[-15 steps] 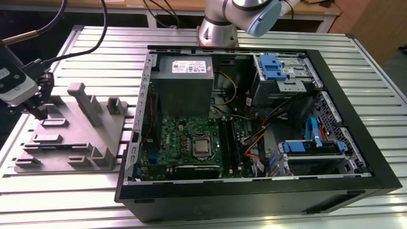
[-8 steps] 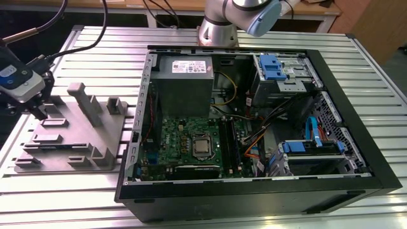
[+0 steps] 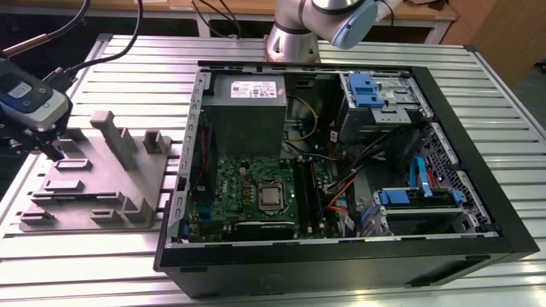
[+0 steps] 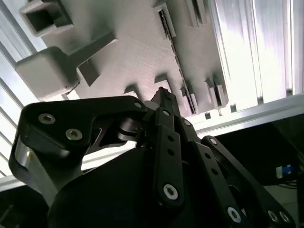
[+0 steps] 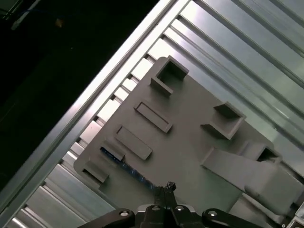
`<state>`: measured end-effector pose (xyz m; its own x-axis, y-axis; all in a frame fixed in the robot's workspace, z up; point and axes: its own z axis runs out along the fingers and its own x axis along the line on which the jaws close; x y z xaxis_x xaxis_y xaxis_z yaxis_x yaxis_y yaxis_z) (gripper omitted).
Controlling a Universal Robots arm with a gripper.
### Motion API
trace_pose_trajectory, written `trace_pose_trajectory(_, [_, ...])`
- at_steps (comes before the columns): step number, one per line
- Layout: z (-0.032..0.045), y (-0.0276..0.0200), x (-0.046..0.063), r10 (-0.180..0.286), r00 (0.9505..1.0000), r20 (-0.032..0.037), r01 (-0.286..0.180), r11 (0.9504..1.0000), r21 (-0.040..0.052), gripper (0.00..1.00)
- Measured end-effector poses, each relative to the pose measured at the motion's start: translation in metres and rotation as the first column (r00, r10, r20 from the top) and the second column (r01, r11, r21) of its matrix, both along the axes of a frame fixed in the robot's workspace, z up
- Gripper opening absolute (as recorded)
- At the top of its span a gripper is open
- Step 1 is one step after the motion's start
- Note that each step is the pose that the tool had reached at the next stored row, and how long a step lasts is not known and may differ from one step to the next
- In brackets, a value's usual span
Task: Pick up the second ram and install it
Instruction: 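Pick up the second ram and move it above second insertion slot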
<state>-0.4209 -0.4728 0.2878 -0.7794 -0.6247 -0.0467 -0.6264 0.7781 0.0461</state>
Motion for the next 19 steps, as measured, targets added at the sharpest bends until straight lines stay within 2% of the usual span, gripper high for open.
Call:
trace_pose_trajectory(5, [-0.0006, 0.0, 0.0, 0.09, 0.996, 0.0, -0.09, 0.996, 0.0, 0.07])
trace_pose_trajectory(9, [-0.0011, 0.0, 0.0, 0.163, 0.9867, 0.0, -0.163, 0.9867, 0.0, 0.07])
trace_pose_trajectory(13, [-0.0019, 0.0, 0.0, 0.233, 0.9724, 0.0001, -0.233, 0.9724, 0.0, 0.07])
trace_pose_trajectory(16, [-0.0027, 0.0, 0.0, 0.286, 0.9581, 0.0001, -0.286, 0.9581, 0.0, 0.07])
trace_pose_trajectory(19, [-0.0038, 0.0, 0.0, 0.338, 0.9413, 0.0, -0.338, 0.9413, 0.0, 0.07])
